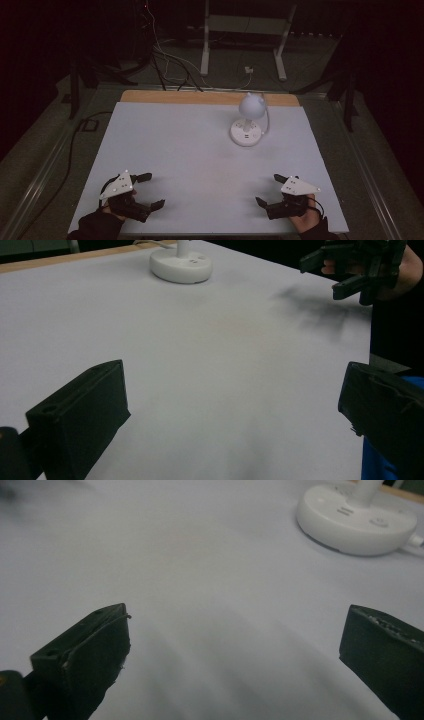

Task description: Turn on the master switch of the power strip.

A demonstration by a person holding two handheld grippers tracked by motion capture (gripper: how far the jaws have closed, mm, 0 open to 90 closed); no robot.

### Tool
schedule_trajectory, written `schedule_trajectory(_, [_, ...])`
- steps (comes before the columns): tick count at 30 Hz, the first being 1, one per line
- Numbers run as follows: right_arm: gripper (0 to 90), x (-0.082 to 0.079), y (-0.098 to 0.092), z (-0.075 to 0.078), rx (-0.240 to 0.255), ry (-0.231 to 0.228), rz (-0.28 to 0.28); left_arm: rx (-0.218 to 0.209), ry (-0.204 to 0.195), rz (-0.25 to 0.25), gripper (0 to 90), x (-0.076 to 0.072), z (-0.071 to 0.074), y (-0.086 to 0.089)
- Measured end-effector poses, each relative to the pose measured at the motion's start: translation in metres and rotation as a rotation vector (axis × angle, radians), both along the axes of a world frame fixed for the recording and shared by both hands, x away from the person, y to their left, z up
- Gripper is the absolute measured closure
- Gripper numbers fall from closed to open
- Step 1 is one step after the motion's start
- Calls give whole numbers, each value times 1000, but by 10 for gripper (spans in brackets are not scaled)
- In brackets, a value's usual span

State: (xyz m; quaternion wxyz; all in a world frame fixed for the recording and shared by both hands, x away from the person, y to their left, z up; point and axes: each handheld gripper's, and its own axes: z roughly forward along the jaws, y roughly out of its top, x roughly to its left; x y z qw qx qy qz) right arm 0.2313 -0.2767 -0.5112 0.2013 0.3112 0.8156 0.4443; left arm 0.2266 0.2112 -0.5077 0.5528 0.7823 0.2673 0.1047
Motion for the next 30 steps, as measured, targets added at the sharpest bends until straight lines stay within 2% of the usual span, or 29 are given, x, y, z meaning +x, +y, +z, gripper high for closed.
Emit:
schedule_trajectory(1, [0,-2,1,0,4,-29,-19,1,-1,0,2,0,0,0])
schedule_trajectory(3, [0,-5,0,-2,46,-62,-23,-1,-1,0,2,-1,0,0])
schedule_trajectory(4, [0,-5,0,-2,48,-69,-31,-1,-1,0,2,-1,0,-1])
schedule_trajectory(8, [0,-4,-1,-1,38,-53,-39,0,-3,-3,2,-1,0,-1])
schedule_trajectory(10, [0,-2,-2,-1,13,-36,-31,1,-3,-4,2,-1,0,-1])
schedule_trajectory(18, [0,-1,-2,-1,24,21,-30,-2,-2,-7,2,-1,1,-1])
schedule_trajectory(30, [0,-2,0,0,30,65,-23,-1,-1,-15,2,-1,1,-2])
